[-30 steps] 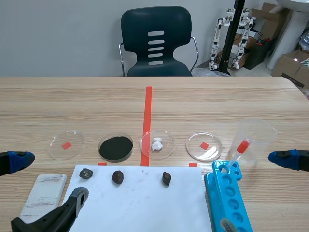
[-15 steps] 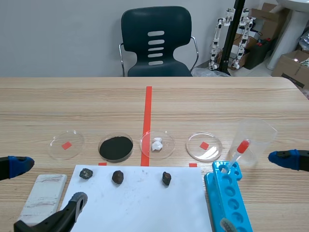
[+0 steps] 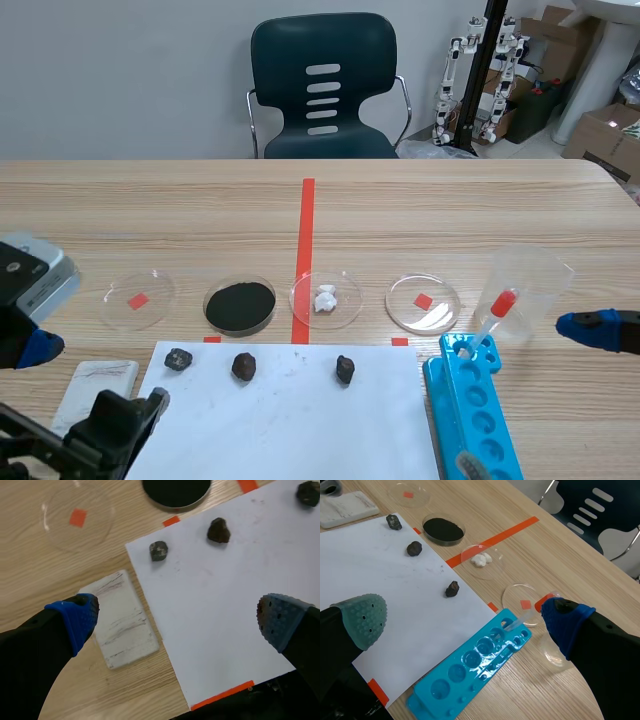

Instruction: Pick up the left mineral with the left hand

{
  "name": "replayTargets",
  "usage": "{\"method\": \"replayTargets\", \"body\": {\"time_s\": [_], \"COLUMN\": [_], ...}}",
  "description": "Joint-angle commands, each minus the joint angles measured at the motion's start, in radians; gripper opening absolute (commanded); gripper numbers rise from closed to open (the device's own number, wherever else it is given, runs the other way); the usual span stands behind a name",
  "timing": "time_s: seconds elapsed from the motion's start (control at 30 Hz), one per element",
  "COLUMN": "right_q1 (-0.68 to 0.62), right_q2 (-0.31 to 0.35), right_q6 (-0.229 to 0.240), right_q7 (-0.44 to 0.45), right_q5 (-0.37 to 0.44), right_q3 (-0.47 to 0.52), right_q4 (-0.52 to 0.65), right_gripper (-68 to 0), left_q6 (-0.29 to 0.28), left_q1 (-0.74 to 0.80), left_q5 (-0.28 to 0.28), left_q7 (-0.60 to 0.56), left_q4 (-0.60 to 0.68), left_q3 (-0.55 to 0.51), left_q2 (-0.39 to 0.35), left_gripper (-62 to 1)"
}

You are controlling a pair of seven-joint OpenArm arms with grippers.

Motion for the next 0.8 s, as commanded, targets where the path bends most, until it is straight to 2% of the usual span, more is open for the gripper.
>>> {"method": "replayTargets", "body": {"time_s": [0.0, 0.13, 0.33, 0.6, 0.7, 0.77], "right_q1": [0.003, 0.003, 0.003, 0.003, 0.003, 0.003], "right_q2": [0.004, 0.004, 0.004, 0.004, 0.004, 0.004], "right_q6": [0.0, 0.0, 0.0, 0.0, 0.0, 0.0], "right_q7": [0.012, 0.012, 0.012, 0.012, 0.012, 0.012], "right_q5": [0.008, 0.008, 0.008, 0.008, 0.008, 0.008], "right_q3": [0.009, 0.009, 0.009, 0.009, 0.009, 0.009], "right_q4": [0.01, 0.01, 0.01, 0.01, 0.01, 0.01], "right_gripper": [-2.0, -2.0, -2.0, -2.0, -2.0, -2.0], "left_q6": [0.055, 0.224, 0.41, 0.521, 0.553, 0.555], "left_q1": [-0.023, -0.105, -0.258, -0.47, -0.541, -0.584], "left_q5": [-0.008, -0.007, -0.011, -0.021, -0.038, -0.038], "left_q7": [0.029, 0.15, 0.324, 0.449, 0.479, 0.488], "left_q4": [0.005, -0.023, -0.11, -0.245, -0.298, -0.331], "left_q3": [0.024, 0.092, 0.187, 0.314, 0.354, 0.375], "left_q2": [0.002, 0.002, 0.002, 0.003, 0.007, 0.014], "left_gripper": [1.4, 1.4, 1.4, 1.4, 1.4, 1.4]}}
